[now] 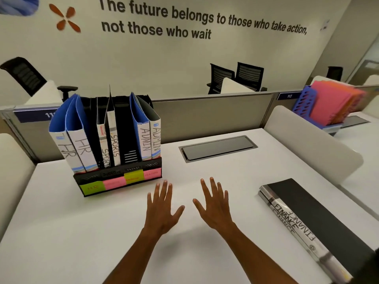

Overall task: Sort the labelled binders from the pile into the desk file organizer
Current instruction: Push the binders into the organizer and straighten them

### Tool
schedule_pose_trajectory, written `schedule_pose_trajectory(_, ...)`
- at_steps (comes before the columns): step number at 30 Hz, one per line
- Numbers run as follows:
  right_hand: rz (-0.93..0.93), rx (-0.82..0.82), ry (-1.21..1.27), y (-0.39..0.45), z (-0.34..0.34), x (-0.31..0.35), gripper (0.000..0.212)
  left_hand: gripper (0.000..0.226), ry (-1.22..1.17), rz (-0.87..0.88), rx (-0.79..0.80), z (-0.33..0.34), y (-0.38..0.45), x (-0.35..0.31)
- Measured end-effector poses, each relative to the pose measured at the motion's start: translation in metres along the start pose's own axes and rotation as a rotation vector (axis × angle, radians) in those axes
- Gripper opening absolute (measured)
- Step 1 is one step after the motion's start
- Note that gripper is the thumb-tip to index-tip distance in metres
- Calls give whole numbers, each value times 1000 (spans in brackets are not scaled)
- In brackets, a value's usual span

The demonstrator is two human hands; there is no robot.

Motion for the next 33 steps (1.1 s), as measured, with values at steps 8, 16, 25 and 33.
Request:
schedule_pose_trajectory(8, 77, 0, 38, -26, -9, -73, 76, 89, -16, 31, 32, 17, -4, -57)
schedule_pose_trajectory(16, 178, -47, 62, -48, -37, -187, 75, 85, -143, 59, 137, 54, -9, -164)
schedule_pose_trajectory(25, 322, 3, 142, -82, -36, -324, 76, 81, -190, 79, 318, 122, -11, -293)
schedule_pose_trajectory(33, 433, 132, 267, -113, -19, -408, 64, 76, -234, 74, 369, 166, -11, -379)
Point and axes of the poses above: each hand's wrist, its own y-axis towards the middle knuckle, its own z-axis out of the palm, x = y × z, the point moved 9 cm from there along y, towards the middle knuckle, and after that the axes turned 4 degrees about x, right-handed, at the moved point
